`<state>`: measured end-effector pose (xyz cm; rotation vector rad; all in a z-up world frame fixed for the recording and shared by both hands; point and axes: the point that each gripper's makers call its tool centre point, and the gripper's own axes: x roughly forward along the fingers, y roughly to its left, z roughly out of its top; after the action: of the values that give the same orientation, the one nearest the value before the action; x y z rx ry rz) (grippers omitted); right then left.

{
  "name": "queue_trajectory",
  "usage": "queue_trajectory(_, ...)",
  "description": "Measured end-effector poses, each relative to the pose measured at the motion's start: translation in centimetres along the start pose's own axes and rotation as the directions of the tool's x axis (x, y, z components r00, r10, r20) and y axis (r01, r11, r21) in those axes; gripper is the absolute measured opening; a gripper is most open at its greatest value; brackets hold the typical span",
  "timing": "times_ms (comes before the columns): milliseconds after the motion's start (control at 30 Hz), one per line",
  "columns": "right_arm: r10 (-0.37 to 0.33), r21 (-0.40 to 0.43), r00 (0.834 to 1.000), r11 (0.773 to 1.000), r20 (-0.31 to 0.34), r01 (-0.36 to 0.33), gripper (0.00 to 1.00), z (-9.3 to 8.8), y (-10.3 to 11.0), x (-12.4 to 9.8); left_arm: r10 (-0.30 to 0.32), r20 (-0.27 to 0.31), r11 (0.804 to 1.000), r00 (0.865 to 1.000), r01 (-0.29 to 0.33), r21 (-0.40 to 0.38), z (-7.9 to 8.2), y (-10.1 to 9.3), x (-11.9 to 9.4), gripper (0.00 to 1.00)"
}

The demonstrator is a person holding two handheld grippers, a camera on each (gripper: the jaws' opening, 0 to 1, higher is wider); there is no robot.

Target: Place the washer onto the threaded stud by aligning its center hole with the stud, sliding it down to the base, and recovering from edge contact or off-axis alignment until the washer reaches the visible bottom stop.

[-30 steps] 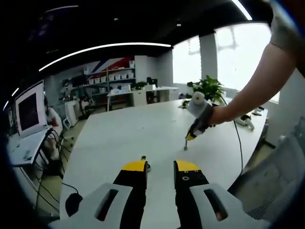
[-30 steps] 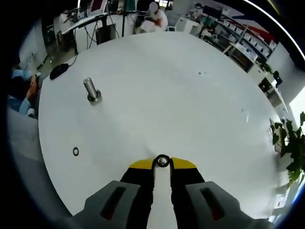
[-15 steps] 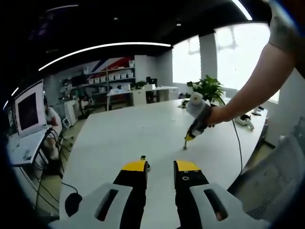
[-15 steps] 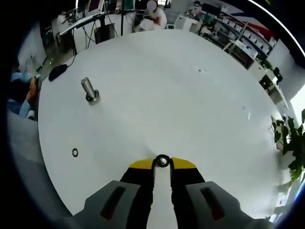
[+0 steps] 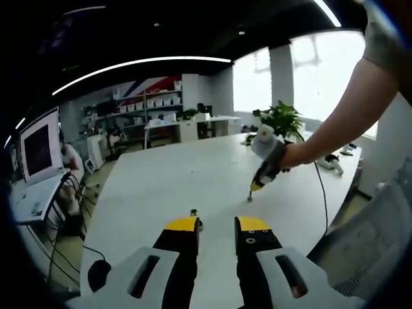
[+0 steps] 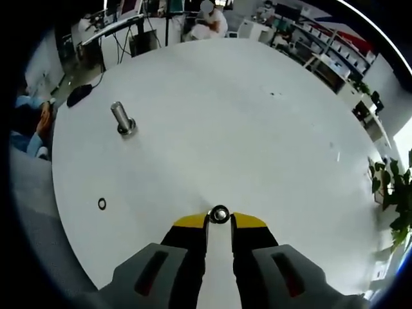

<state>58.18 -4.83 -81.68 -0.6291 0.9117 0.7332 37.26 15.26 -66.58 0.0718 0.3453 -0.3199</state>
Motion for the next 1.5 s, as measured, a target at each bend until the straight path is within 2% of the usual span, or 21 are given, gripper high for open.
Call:
queue_trajectory(367, -0.003, -0.02, 1.0, 1.0, 0.009, 0.004, 0.16, 0.0, -0.1, 0.0, 0.002, 0.0, 1.0, 1.0, -0.002, 0.001, 0.0, 0.0, 0.0, 0.2)
queue_trajectory(700, 0.002, 0.001, 1.0, 1.0, 0.011, -0.002, 0.16, -0.5, 0.3, -0.2, -0.001, 0.001, 1.0, 1.0, 0.001, 0.005, 0.0, -0.1, 0.0, 0.2)
queue_trajectory(1133, 0.045, 0.001, 0.999, 0.999, -0.029, -0.045, 0.16, -3.3, 3.8, 0.0, -0.004, 0.01, 1.0, 1.0, 0.004, 0.005, 0.2, -0.1, -0.1, 0.2)
queue_trajectory(1500, 0.07, 0.012, 0.997, 0.997, -0.016, -0.07, 0.17, -2.9, 5.9, -0.2, -0.014, 0.009, 1.0, 1.0, 0.014, 0.01, 0.2, -0.3, 0.0, 0.2)
